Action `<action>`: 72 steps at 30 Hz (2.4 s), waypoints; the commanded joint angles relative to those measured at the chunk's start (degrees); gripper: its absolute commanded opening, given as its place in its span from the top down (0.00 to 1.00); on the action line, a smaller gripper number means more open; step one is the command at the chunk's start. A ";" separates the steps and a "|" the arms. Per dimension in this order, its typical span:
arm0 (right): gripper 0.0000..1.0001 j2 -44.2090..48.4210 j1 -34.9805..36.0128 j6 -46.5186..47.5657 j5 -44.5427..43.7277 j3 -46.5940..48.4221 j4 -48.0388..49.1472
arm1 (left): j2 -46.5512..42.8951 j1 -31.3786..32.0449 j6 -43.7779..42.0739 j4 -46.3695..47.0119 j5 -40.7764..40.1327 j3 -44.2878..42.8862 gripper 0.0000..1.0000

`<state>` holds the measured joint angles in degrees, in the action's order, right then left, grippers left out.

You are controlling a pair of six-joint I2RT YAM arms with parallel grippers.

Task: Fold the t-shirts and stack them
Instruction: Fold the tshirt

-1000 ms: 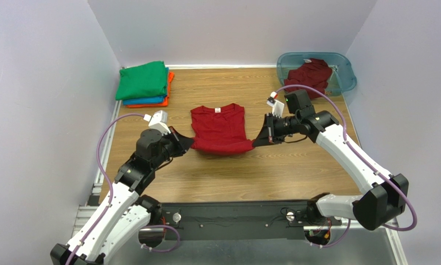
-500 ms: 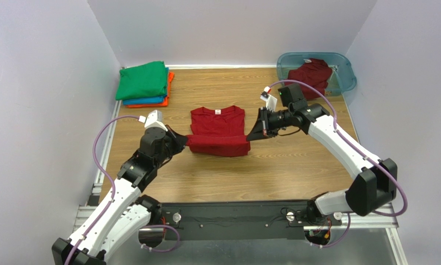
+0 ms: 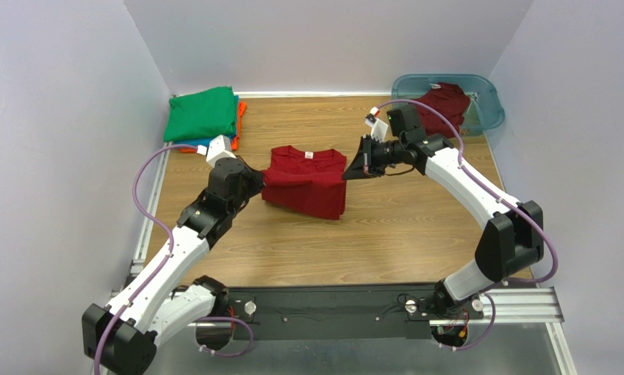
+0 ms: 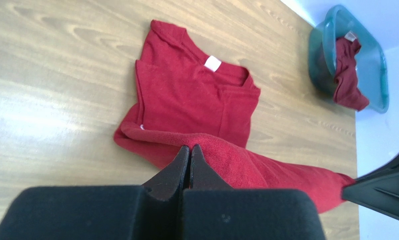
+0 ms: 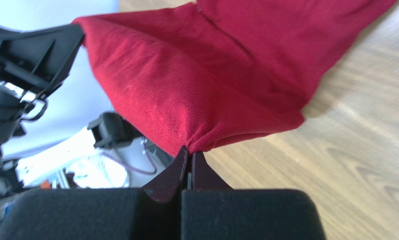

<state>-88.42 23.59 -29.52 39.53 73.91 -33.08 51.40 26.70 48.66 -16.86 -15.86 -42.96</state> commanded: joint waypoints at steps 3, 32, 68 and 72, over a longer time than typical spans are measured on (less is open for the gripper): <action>0.99 -2.89 -2.15 -0.63 -3.14 3.61 3.90 | 5.10 -1.03 -2.17 5.08 -3.83 -4.06 1.00; 0.99 -24.07 -9.27 -2.12 -0.95 13.98 9.26 | 39.82 -10.61 -12.98 15.28 7.77 -28.22 1.00; 0.00 -27.79 -9.72 -1.51 -7.35 19.62 9.26 | 56.54 -12.82 -19.40 15.08 18.20 -44.69 0.03; 0.00 -25.31 -3.75 -0.28 -8.41 16.71 9.52 | 55.91 -11.50 -18.34 16.60 20.34 -40.10 0.03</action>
<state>-116.66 14.26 -32.29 33.52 92.01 -23.68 107.09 13.74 29.21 -3.42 -0.01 -86.54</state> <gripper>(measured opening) 0.997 0.965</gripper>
